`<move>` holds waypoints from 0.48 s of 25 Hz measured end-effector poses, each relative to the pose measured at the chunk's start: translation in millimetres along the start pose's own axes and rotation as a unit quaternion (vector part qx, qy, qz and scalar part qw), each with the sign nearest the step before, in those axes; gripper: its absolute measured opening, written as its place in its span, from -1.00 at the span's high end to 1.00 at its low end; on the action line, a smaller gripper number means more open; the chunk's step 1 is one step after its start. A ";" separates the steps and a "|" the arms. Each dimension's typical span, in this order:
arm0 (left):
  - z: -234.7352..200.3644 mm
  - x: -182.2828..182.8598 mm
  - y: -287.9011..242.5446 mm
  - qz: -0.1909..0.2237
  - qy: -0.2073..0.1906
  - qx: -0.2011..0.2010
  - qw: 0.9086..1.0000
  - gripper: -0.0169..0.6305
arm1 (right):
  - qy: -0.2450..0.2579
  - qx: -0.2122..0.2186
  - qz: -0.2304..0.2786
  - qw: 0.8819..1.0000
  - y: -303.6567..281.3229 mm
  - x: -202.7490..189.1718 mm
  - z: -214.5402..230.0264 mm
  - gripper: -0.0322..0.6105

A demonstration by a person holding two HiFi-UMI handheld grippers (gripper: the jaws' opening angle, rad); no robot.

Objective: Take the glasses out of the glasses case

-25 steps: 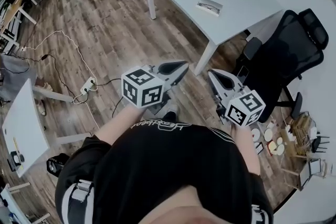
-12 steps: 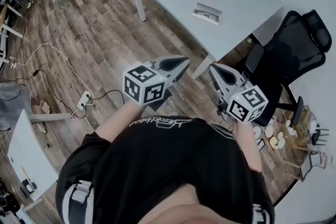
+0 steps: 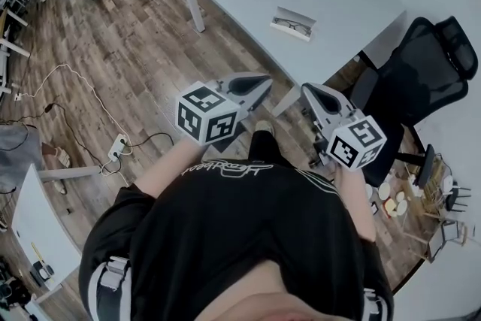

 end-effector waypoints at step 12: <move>-63.8 52.1 -81.0 -0.025 0.022 0.022 0.999 0.92 | -0.024 0.030 -0.003 0.999 -47.2 24.7 112.8 0.87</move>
Point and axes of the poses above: the fingertips, and each gripper's own axes: y backward along the fingers, z to its right, x out of its top, the point moved 9 cm from there along y, backward along the fingers, and after that the axes turned 12 degrees about -z, right-handed, at the moved point
